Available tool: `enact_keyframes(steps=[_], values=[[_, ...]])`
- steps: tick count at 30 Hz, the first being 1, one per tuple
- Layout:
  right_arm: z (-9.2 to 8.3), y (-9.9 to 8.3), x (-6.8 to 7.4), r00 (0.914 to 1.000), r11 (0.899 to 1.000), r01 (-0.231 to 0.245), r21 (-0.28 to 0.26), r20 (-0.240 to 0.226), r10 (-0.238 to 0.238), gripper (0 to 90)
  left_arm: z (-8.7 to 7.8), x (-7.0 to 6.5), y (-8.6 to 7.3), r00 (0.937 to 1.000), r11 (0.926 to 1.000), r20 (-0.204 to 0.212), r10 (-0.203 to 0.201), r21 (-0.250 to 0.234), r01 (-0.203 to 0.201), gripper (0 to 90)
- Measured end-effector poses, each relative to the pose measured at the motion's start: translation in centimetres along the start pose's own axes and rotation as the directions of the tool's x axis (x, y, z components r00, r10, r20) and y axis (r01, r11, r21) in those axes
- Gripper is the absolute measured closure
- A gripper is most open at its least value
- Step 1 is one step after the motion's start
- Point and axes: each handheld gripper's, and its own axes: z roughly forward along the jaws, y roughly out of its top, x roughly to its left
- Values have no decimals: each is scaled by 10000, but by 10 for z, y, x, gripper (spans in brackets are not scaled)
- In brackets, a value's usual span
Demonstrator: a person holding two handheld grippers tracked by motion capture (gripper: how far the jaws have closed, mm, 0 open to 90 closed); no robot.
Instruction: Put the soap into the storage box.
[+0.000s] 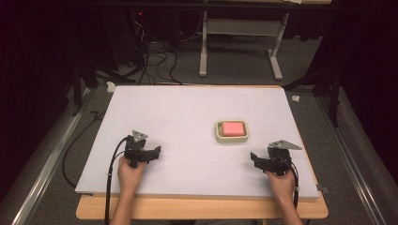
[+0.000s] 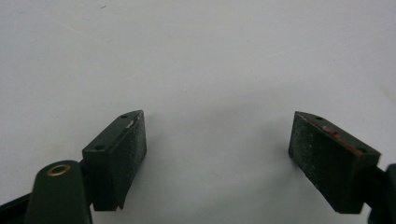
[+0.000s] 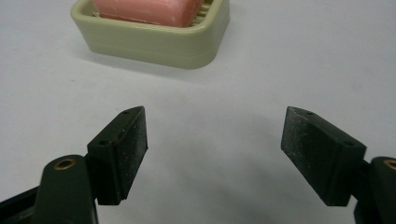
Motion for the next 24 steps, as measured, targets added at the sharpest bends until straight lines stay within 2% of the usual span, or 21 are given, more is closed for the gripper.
enact_keyframes(steps=[24], values=[[17, -2, 3, 9963, 9972, 398, 629, 732, -444, 236, 0, 0, 0, 10000, 10000, -2, 11, 5, -11, 197]])
